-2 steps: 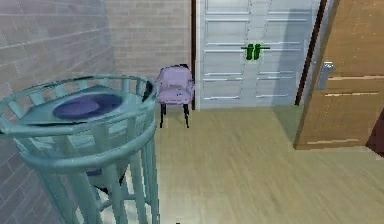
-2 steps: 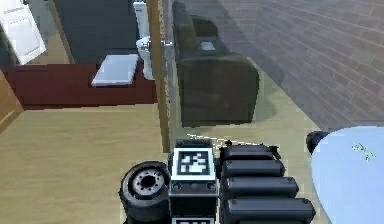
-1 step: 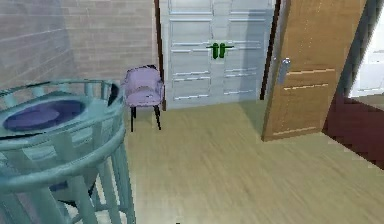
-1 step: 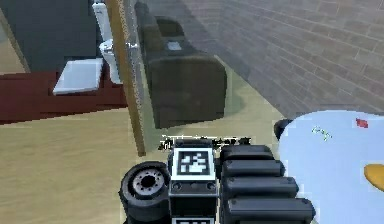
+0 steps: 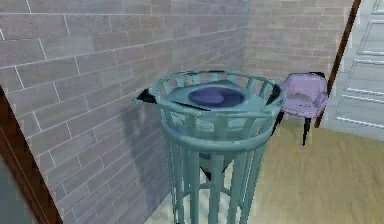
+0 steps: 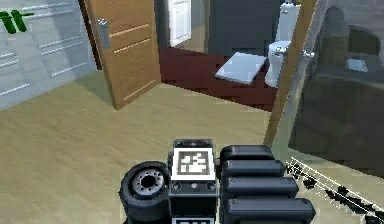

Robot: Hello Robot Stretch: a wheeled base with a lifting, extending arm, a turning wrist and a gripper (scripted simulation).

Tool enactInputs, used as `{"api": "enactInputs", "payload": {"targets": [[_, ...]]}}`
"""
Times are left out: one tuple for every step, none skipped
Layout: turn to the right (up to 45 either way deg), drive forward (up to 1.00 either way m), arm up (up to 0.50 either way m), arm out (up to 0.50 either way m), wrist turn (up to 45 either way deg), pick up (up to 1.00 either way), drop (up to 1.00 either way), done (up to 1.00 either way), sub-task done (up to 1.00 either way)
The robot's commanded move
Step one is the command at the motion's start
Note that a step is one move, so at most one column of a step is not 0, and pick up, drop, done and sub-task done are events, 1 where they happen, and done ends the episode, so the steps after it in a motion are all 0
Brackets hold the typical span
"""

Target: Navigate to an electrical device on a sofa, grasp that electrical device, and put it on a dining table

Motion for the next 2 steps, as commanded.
{"api": "enactInputs", "payload": {"targets": [[-3.0, 0.00, 0.00, 0.00, 0.0, 0.00, 0.00, 0.00, 0.00], [-45.0, 0.00, 0.00, 0.00, 0.0, 0.00, 0.00, 0.00, 0.00]]}}
